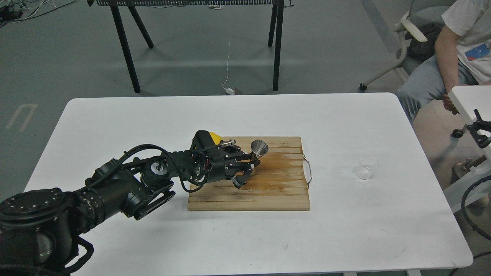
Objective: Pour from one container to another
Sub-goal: 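Tilt the held jigger with the left gripper to pour onto the board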
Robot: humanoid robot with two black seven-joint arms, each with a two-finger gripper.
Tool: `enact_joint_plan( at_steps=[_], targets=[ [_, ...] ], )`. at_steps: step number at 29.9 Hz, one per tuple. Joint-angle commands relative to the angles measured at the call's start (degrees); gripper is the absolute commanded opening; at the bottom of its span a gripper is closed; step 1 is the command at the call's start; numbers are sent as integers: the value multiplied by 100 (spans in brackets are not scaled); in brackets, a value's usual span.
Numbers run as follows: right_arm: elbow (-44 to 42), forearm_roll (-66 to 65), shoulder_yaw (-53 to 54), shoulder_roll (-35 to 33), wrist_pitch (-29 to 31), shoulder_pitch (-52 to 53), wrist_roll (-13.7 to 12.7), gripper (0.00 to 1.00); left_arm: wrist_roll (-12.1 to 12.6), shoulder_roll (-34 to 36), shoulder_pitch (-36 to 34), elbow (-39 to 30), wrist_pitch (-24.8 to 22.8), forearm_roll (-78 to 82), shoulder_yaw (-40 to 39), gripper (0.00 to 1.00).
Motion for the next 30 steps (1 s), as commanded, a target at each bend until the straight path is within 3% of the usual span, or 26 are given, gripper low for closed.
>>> enact_joint_plan(
  at_steps=[1,12,30],
  targets=[
    [3,0,-3,16,0,0,-1,99,0,0,0,0,9,0,0,23],
    [-6,0,6,16,0,-9,-1,99,-9,0,18,0,9,0,0,27],
    [-6,0,6,16,0,0,-1,99,-9,18,132,0,194,0,0,21]
  ],
)
